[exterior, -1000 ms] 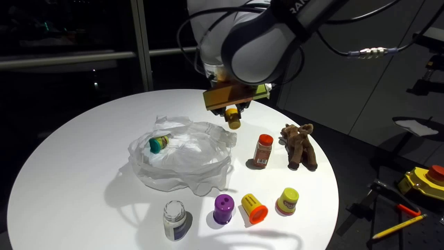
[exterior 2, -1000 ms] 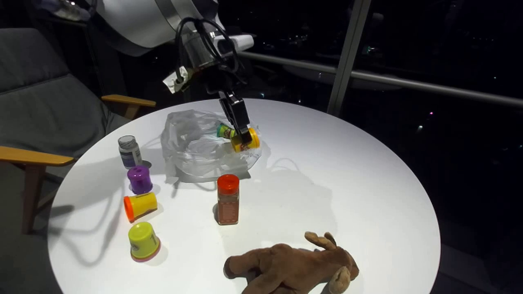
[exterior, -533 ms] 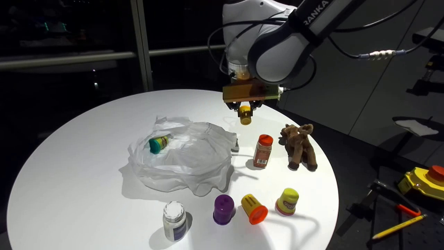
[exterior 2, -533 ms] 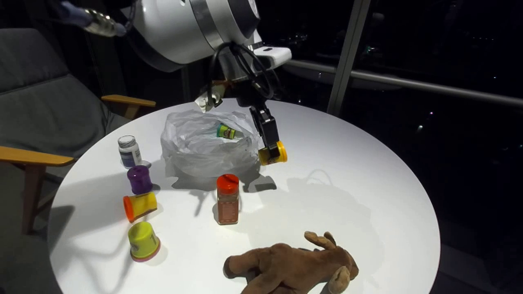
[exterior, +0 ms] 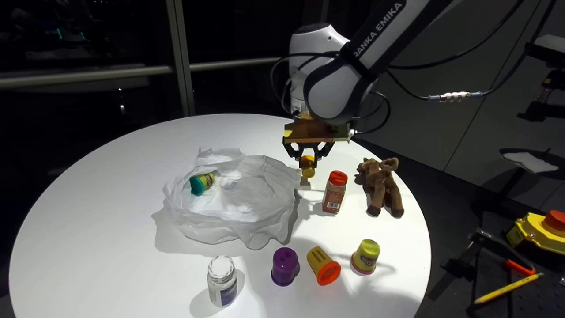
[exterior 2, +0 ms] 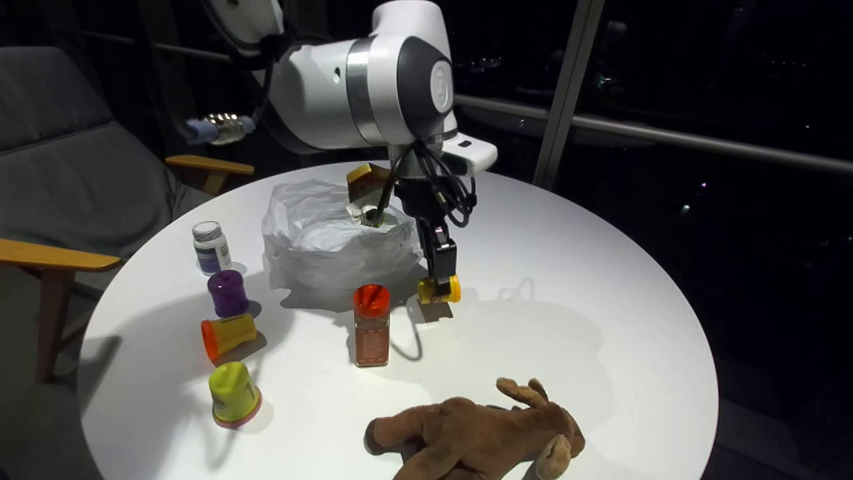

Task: Remove the deer toy and containers from the white plastic bag and place them on the table

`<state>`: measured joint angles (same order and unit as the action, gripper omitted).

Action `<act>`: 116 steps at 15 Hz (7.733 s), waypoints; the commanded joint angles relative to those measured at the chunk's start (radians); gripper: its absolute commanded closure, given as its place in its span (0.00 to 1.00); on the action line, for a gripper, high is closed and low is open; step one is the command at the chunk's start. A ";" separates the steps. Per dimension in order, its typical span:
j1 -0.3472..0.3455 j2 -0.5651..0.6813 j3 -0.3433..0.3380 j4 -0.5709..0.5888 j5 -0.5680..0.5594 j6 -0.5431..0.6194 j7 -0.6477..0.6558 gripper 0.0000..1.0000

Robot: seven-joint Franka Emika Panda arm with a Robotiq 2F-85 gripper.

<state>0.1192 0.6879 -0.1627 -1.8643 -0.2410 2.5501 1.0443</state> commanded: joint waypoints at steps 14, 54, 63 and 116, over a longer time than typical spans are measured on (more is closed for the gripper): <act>0.073 -0.010 -0.068 0.089 0.025 -0.208 0.037 0.05; 0.117 0.502 0.108 0.917 0.234 -0.337 -0.046 0.00; 0.120 0.574 0.099 1.042 0.229 -0.367 -0.021 0.00; 0.317 -0.007 0.093 0.281 0.159 -0.258 0.301 0.81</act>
<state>0.4533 0.8220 -0.1084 -1.3895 -0.0728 2.2182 1.3313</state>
